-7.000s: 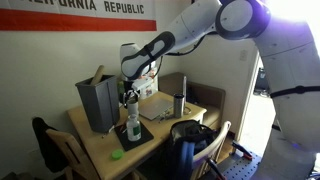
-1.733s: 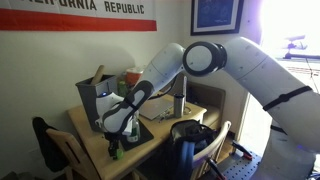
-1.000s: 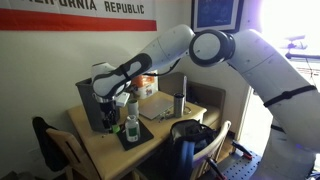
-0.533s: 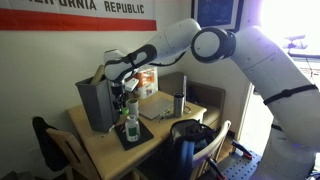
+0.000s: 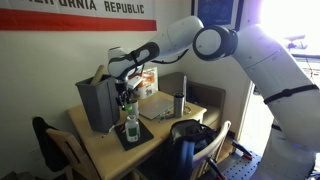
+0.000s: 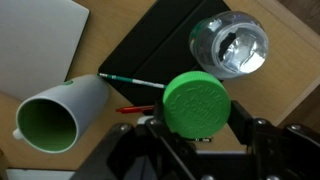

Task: Remove the flask and the bottle from the back pack and put the green lid on the bottle

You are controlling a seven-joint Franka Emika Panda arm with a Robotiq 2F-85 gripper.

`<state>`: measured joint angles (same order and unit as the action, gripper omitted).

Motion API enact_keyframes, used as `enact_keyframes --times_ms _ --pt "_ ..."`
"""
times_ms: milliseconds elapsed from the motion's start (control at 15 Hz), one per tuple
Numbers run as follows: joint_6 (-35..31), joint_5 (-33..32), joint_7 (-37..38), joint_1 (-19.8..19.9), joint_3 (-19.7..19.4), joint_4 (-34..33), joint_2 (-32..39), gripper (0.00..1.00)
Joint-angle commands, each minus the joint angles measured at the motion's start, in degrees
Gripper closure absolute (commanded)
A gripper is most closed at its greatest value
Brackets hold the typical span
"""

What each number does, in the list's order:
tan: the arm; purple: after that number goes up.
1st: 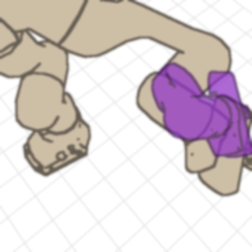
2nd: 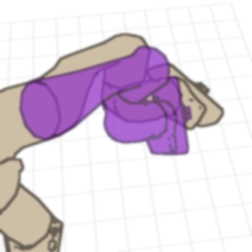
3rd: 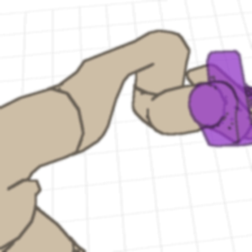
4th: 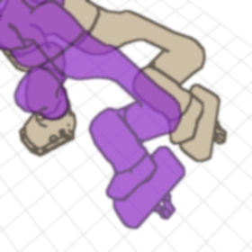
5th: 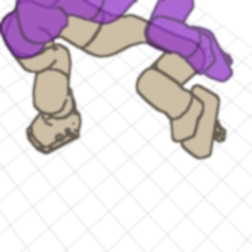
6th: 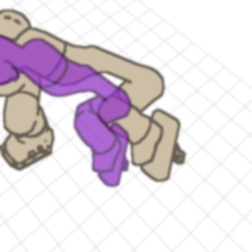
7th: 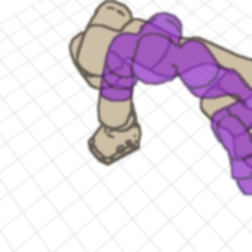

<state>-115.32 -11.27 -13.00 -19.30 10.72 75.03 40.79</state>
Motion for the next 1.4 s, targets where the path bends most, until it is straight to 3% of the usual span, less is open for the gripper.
enact_keyframes --times_ms 0,933,1333 --pt "1.20 0.73 3.24 -0.08 0.08 5.43 -4.22 0.60" --pt "0.15 3.99 7.68 0.01 1.68 17.52 -10.68 0.60" --pt "-5.48 5.02 8.66 0.29 1.79 20.76 -11.92 0.60"
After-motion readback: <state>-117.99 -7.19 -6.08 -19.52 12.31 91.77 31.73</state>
